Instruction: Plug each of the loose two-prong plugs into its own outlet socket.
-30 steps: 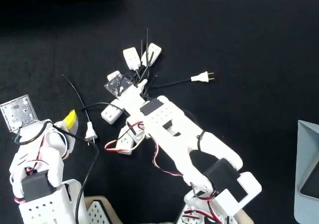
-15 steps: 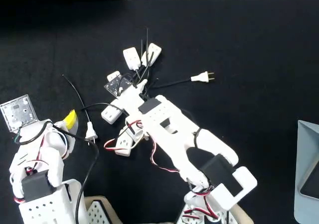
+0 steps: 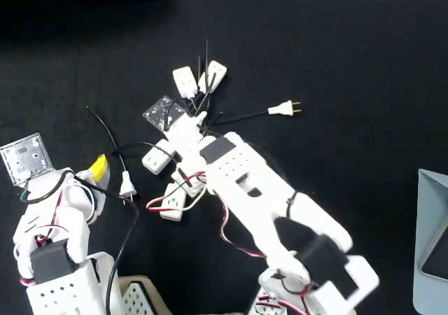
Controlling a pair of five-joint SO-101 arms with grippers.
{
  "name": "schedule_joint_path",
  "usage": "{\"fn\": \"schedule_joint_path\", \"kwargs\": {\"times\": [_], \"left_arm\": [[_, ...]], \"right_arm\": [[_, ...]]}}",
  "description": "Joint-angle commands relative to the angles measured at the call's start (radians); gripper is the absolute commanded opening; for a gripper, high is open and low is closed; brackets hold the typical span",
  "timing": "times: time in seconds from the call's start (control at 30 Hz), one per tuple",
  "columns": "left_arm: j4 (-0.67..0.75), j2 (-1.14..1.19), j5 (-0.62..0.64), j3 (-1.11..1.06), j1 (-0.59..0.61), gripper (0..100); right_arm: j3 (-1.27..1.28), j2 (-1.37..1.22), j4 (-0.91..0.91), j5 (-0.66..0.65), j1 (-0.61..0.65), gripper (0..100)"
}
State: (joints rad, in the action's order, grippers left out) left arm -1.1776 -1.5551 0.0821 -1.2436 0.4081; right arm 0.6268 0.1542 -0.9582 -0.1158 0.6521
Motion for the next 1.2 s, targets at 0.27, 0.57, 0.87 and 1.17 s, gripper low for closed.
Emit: {"fn": "schedule_joint_path", "kwargs": {"times": [0.27, 0.57, 0.87, 1.17], "left_arm": [[0.023, -0.005, -0.011, 0.002, 0.008, 30], [0.023, -0.005, -0.011, 0.002, 0.008, 30], [0.023, -0.005, -0.011, 0.002, 0.008, 30], [0.023, -0.005, -0.012, 0.002, 0.008, 30]], "right_arm": [[0.042, 0.088, -0.021, -0.002, -0.071, 12.4], [0.053, 0.183, -0.072, -0.002, -0.064, 13.8], [0.085, 0.091, -0.015, 0.035, 0.037, 13.9], [0.074, -0.048, 0.051, 0.048, 0.034, 13.8]]}}
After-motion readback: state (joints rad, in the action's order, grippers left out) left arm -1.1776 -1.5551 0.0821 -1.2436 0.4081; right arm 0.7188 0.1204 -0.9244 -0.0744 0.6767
